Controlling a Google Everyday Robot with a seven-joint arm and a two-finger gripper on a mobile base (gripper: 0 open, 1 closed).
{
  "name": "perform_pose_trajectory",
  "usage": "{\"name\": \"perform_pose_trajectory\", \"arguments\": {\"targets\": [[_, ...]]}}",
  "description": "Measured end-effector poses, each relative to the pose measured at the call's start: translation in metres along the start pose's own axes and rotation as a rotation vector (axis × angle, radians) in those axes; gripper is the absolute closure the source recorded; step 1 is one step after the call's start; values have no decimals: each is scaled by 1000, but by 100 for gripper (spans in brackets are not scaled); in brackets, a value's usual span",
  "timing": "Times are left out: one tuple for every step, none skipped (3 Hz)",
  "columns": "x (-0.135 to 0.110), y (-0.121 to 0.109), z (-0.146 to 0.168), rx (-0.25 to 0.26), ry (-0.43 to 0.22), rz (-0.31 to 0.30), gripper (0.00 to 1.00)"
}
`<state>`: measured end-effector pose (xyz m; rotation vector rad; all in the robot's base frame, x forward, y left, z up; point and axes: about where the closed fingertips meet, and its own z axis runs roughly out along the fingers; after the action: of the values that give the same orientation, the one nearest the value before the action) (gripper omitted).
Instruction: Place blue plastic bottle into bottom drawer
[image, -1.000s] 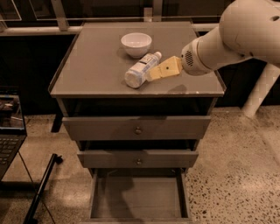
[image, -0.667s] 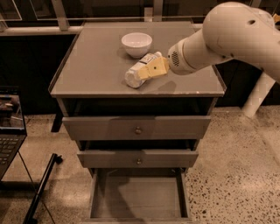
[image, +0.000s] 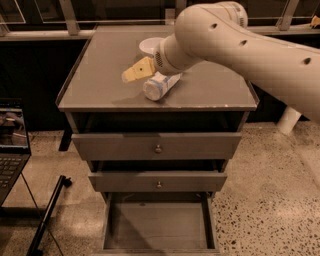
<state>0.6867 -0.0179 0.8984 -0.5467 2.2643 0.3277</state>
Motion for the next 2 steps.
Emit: {"name": "perform_pose_trajectory", "arguments": {"targets": [[-3,6,4,1,0,-5,0],[0,5,5,26,-2,12,0]]}}
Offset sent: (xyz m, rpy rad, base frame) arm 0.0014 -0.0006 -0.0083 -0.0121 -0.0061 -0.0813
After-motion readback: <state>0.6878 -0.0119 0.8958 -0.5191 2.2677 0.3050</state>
